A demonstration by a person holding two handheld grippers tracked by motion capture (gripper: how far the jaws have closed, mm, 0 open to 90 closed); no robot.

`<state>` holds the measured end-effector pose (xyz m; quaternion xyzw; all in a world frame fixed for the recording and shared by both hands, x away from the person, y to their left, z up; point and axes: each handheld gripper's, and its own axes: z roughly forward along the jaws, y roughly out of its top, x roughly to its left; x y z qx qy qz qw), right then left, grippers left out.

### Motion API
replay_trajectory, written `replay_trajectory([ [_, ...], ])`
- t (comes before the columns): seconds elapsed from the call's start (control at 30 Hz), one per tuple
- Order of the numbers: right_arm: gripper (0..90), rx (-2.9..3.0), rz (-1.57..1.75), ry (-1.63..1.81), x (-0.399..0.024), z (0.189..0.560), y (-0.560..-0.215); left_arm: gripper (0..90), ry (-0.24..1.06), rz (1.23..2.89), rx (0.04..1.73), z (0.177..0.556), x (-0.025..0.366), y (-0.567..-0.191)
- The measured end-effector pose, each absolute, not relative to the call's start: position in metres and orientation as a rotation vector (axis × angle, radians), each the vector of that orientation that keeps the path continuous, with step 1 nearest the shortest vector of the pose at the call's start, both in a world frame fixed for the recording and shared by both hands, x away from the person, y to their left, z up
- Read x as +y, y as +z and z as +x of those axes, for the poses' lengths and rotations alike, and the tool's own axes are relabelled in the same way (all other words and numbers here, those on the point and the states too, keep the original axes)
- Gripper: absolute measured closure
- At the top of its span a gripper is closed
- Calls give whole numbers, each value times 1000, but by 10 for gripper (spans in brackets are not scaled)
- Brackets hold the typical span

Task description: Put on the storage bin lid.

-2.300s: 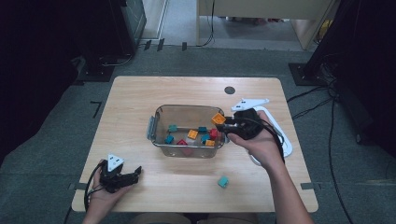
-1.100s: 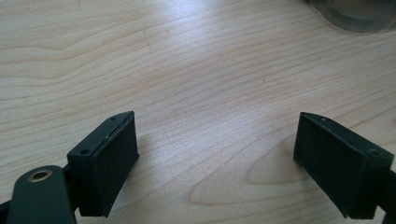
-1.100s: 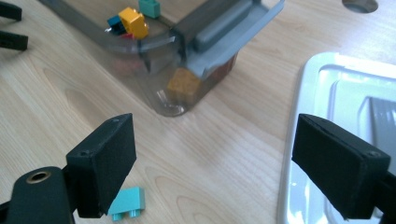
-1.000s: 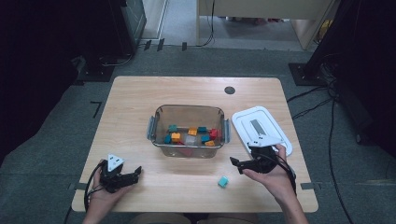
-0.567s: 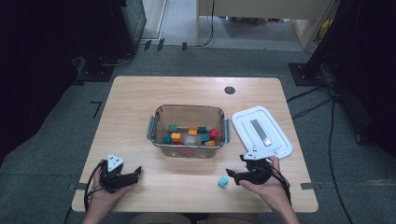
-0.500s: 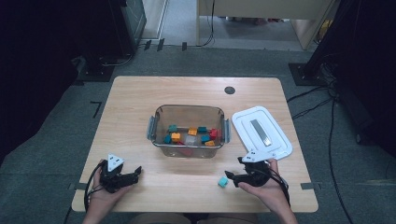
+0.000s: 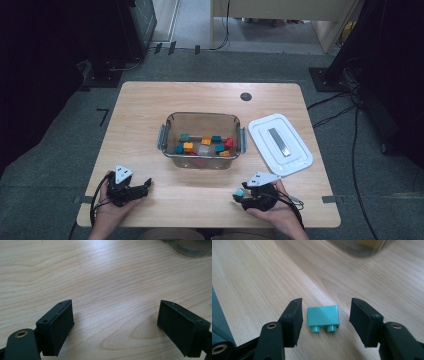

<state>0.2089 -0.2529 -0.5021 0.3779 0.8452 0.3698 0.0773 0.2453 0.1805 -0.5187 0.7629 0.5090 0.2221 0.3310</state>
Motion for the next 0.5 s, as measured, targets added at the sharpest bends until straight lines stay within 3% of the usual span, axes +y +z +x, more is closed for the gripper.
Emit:
replay_trajectory([
  [0.37,591,2530,1064,1047,-248,202,-510,135,581,1995,1331,245,180,-519],
  [0.5,599,2514,1073,1036,-251,204,-510,135,581,1995,1331,245,180,-519],
])
